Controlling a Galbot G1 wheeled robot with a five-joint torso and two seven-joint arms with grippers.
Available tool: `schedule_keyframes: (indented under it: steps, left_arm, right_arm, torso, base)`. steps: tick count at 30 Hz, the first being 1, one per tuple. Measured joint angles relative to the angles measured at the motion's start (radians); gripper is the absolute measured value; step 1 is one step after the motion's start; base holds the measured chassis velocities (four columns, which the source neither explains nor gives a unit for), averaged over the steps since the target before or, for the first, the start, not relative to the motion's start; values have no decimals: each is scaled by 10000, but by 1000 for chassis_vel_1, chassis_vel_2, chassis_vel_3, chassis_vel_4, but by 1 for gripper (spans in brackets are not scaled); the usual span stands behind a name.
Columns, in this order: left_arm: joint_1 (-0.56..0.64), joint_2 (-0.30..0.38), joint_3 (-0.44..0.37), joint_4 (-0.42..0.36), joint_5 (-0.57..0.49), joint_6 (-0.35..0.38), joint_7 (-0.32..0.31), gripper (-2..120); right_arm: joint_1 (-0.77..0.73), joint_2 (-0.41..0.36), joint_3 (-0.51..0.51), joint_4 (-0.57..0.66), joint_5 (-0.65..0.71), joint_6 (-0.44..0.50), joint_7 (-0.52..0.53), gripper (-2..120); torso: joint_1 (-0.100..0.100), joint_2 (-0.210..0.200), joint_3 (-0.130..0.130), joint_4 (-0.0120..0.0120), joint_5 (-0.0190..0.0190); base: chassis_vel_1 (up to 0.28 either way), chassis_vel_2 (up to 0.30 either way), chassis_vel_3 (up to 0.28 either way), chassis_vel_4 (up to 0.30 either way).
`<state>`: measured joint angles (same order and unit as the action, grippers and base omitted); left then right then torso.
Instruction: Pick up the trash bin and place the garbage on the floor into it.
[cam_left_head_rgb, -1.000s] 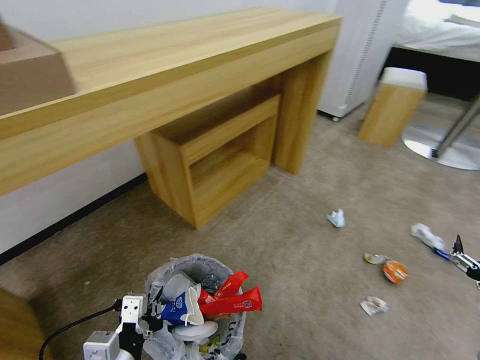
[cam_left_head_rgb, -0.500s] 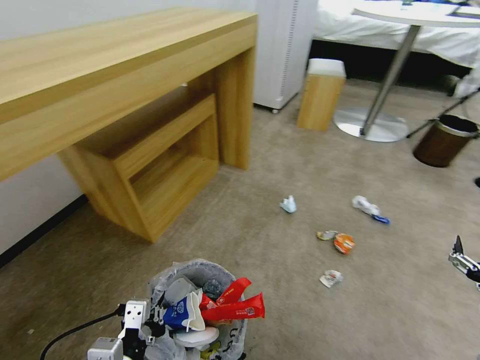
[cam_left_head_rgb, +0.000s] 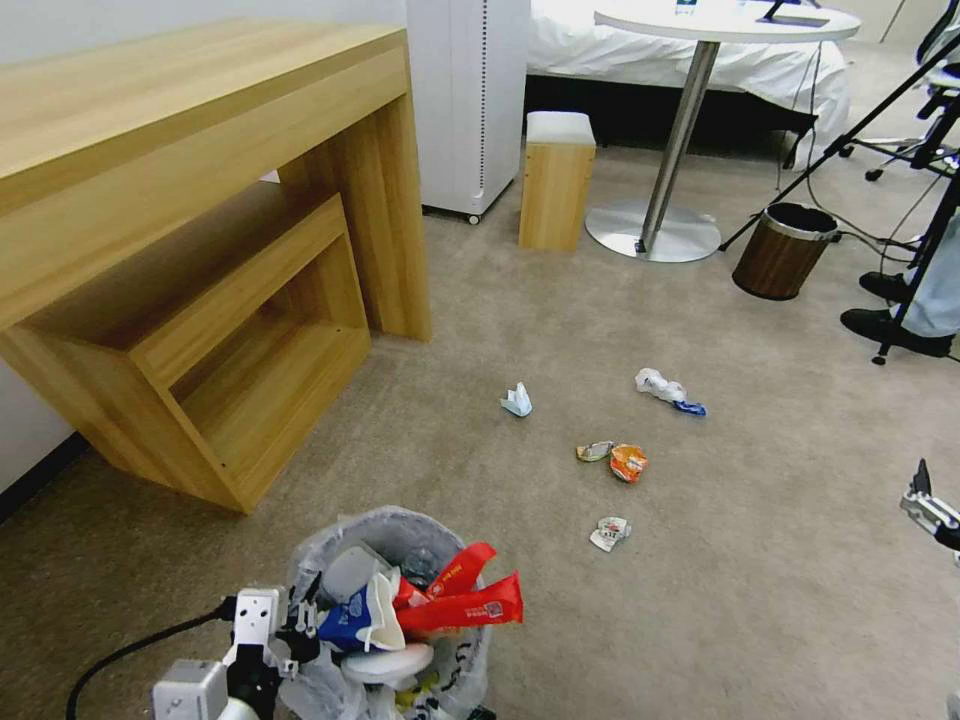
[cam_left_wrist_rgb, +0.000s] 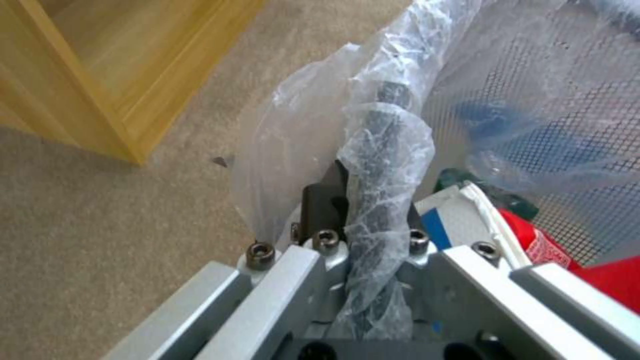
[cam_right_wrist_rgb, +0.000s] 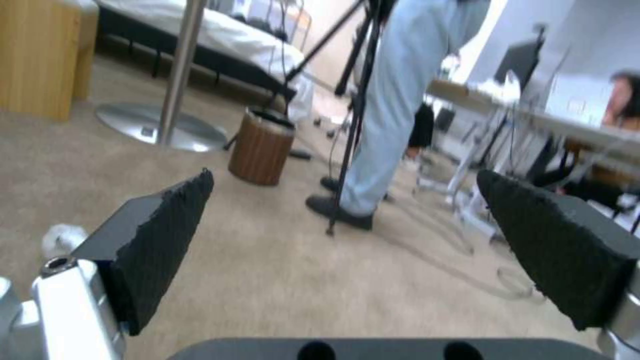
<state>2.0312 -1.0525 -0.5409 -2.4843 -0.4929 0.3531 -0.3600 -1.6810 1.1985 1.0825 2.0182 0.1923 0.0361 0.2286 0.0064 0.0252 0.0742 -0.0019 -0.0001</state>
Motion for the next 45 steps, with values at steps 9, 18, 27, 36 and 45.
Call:
schedule_keyframes:
  steps: [9, 18, 27, 36, 45]
  left_arm:
    - [-136, 118, -27, -67, -626, 147, -212, 0]
    - [-267, 245, -43, -49, -821, 195, -276, 0]
    - [-153, 235, -25, -56, -729, 157, -255, 0]
    - [-97, 194, -4, -57, -582, 128, -199, 0]
    - [-49, 58, 11, -70, -388, 99, -115, 0]
  right_arm:
    - [275, 4, -164, -579, -739, 1160, 72, 100]
    - [348, 193, -457, -454, -457, 1743, -625, 100]
    - [401, 373, -771, -208, -105, 1841, -1157, 100]
    - [477, 371, -837, -625, -193, 2358, -1588, 100]
    - [465, 224, -928, -574, -181, 2410, -1751, 100]
  torso:
    - [0, 0, 0, -1, 1]
    - [0, 0, 0, -2, 2]
    - [0, 0, 0, -2, 2]
    - [-1, 0, -1, -3, 3]
    - [-1, 0, -1, -2, 1]
  base:
    - [0, 0, 0, 0]
    - [0, 0, 0, 0]
    - [0, 0, 0, 0]
    - [-7, 4, 4, -6]
    - [-137, 129, 121, -135]
